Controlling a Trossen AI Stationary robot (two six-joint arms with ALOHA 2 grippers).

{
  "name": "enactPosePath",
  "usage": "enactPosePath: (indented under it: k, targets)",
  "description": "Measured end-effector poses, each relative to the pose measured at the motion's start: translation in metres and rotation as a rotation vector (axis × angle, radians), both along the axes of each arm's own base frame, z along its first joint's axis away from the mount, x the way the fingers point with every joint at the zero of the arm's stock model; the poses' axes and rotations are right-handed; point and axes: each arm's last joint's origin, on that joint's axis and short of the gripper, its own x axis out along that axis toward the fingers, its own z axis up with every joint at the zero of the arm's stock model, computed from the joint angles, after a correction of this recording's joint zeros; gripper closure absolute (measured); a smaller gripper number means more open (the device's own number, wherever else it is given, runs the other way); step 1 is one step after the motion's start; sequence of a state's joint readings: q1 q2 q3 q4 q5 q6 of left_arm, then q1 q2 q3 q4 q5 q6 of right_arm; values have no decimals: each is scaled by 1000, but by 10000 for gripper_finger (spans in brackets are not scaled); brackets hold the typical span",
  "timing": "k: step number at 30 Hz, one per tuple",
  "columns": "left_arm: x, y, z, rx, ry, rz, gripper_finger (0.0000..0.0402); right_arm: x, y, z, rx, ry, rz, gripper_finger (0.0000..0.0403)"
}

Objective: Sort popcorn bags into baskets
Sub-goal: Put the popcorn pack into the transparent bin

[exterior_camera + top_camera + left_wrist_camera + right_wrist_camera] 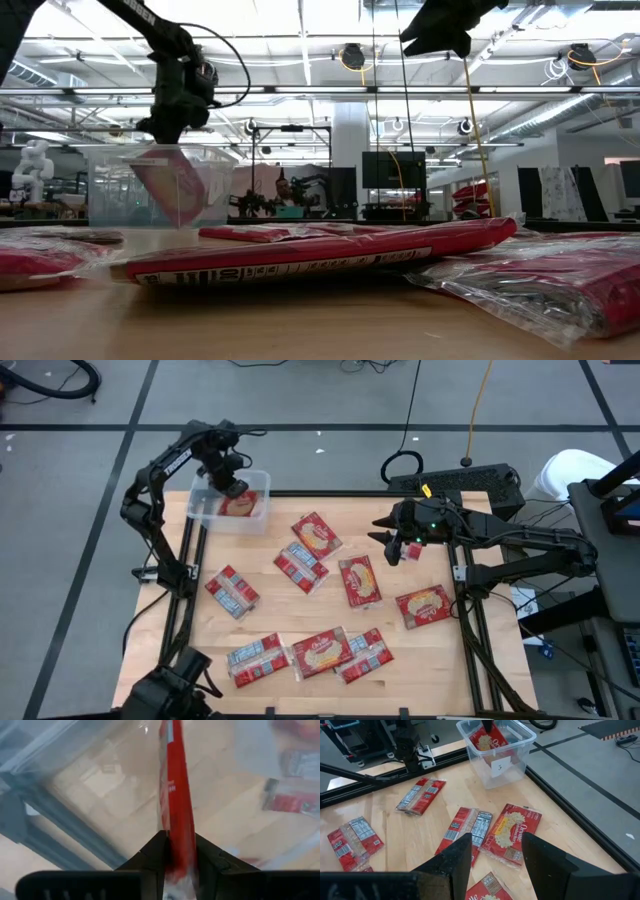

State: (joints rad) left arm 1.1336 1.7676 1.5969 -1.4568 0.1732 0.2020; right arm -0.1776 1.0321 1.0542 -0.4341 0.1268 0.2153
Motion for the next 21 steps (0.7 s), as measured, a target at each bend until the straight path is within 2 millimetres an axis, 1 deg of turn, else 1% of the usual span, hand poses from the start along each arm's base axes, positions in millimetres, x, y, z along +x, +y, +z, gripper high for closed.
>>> enactPosePath:
  k: [6,17,19,21]
  targets:
    - [0,1,-4,72,134,-16,330,0,0,0,-3,1,1,239]
    - [-3,4,-4,119,196,-20,329,0,0,0,0,0,0,239]
    - [-3,5,-4,127,204,-10,321,0,0,0,5,-2,-3,239]
    - [-3,6,-4,148,218,4,303,0,0,0,6,-2,-3,239]
